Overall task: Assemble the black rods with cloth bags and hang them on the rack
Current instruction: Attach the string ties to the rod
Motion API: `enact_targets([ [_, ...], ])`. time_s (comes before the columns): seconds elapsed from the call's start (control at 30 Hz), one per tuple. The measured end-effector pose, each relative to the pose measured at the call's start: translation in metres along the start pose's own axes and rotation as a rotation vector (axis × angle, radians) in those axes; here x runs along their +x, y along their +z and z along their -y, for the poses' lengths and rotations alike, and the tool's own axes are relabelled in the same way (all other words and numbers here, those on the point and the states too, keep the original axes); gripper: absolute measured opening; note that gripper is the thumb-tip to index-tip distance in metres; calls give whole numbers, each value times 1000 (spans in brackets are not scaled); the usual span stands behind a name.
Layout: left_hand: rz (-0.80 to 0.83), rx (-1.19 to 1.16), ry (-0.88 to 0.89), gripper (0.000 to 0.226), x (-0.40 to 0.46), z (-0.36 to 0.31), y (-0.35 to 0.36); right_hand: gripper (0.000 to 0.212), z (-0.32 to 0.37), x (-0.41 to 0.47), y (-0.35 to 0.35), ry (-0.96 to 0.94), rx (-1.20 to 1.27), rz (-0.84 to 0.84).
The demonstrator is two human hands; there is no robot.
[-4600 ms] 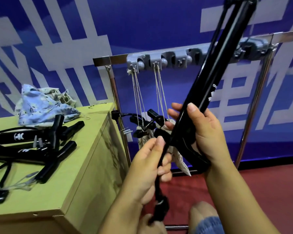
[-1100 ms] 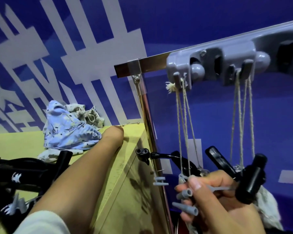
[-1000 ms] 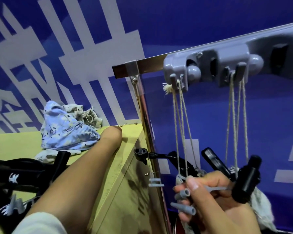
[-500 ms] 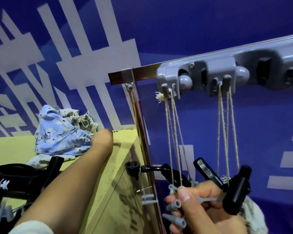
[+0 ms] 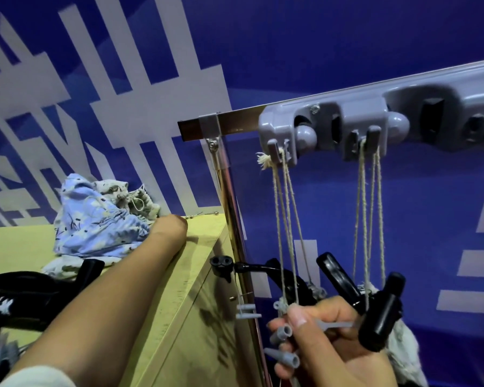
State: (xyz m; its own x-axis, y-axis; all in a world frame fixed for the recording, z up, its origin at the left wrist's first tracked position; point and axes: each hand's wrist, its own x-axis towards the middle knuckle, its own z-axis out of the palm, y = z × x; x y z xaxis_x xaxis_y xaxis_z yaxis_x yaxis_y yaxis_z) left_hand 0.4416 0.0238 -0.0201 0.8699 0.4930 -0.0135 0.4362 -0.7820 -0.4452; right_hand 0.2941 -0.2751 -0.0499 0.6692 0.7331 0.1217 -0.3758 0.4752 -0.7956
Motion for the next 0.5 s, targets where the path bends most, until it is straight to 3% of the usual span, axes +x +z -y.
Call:
enact_targets([
  [0.07,-4,23,26,37,-6,-4,1,18,-13,-7,3,-106,-182,-369],
  [0.13,-28,31,27,42,-17,-7,0,18,-8,-11,27,-244,-76,-586],
  [0.2,-81,48,14,30,-28,-7,2,25,-4,-18,35,-296,10,-631],
  [0.3,-115,-12,13,25,-57,-1,-2,20,2,-30,50,-346,-31,-615],
  [0.4,-201,-372,-47,21,-103,3,-21,27,0,-45,67,-387,-66,-559],
  [0.5,-494,-994,-164,15,-169,6,-41,25,0,-63,79,-456,-227,-643],
])
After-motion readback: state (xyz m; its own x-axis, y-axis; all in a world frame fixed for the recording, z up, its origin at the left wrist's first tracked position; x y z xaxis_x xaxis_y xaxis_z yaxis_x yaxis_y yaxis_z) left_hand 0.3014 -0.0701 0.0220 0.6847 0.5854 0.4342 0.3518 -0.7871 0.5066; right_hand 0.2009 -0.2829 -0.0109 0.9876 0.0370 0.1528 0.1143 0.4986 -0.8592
